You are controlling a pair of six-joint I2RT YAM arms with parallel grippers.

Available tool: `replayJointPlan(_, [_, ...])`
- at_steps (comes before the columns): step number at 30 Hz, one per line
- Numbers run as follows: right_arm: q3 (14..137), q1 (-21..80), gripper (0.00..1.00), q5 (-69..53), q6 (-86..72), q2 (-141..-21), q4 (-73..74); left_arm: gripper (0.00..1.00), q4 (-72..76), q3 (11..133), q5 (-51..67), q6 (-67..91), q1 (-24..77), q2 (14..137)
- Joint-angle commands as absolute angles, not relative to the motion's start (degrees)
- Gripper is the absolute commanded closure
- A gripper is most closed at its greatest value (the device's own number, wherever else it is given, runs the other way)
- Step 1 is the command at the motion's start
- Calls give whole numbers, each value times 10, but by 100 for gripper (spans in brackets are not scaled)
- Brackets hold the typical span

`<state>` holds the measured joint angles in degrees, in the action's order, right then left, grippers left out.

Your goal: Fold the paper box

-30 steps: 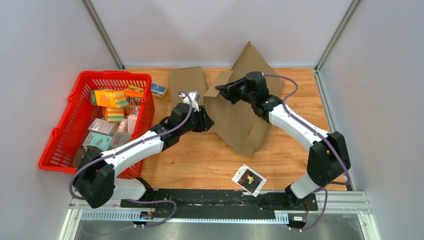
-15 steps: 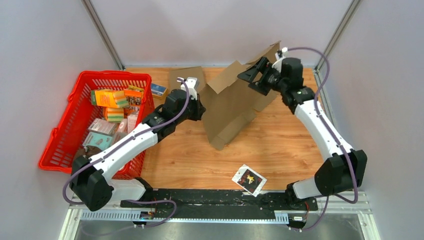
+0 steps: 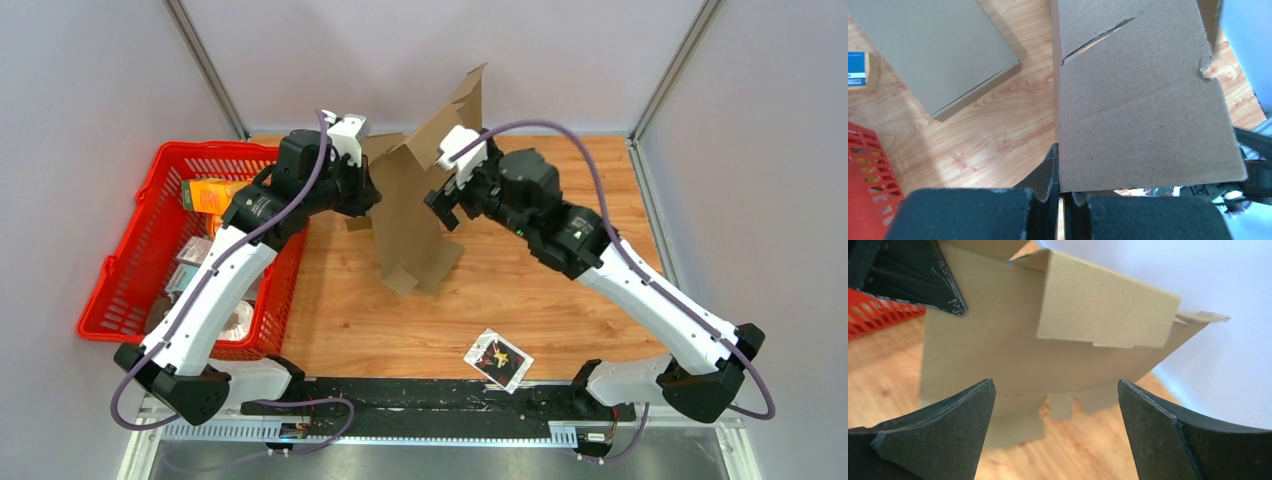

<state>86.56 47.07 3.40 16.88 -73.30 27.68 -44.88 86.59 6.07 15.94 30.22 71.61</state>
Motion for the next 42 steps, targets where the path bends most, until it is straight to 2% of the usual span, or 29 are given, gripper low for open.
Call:
replayJointPlan(1, [839, 555, 0, 209, 349, -739, 161, 100, -519, 912, 137, 169, 287, 708])
replayJointPlan(4, [830, 564, 1, 243, 375, -762, 84, 100, -523, 917, 164, 167, 281, 704])
replayJointPlan(7, [825, 568, 8, 252, 395, -780, 47, 100, -523, 918, 179, 173, 274, 699])
replayJointPlan(11, [822, 567, 29, 306, 417, -792, -25, 100, -540, 920, 191, 167, 273, 700])
replayJointPlan(16, [798, 566, 44, 324, 471, -792, -73, 100, -548, 916, 197, 146, 272, 694])
replayJointPlan(22, [817, 565, 85, 316, 485, -793, -50, 100, -544, 917, 207, 127, 271, 692])
replayJointPlan(25, [832, 564, 99, 323, 493, -795, -40, 100, -551, 918, 196, 113, 271, 687])
replayJointPlan(27, [854, 565, 100, 323, 488, -793, -13, 94, -549, 914, 177, 112, 271, 673])
replayJointPlan(29, [874, 563, 100, 317, 469, -791, 43, 75, -539, 904, 135, 119, 271, 659])
replayJointPlan(30, [906, 561, 100, 322, 460, -793, 59, 59, -534, 890, 102, 126, 271, 639])
replayJointPlan(32, [958, 556, 100, 327, 409, -802, 150, 49, -496, 865, 84, 134, 271, 611])
replayJointPlan(33, [1026, 551, 100, 324, 385, -822, 193, 43, -478, 833, 70, 134, 271, 576])
replayJointPlan(37, [1193, 539, 100, 330, 304, -892, 381, 39, -392, 755, 58, 141, 271, 495])
replayJointPlan(40, [1244, 525, 100, 306, 247, -909, 454, 39, -382, 720, 15, 143, 271, 456])
replayJointPlan(42, [1236, 505, 100, 273, 207, -889, 468, 41, -391, 715, -30, 136, 271, 444])
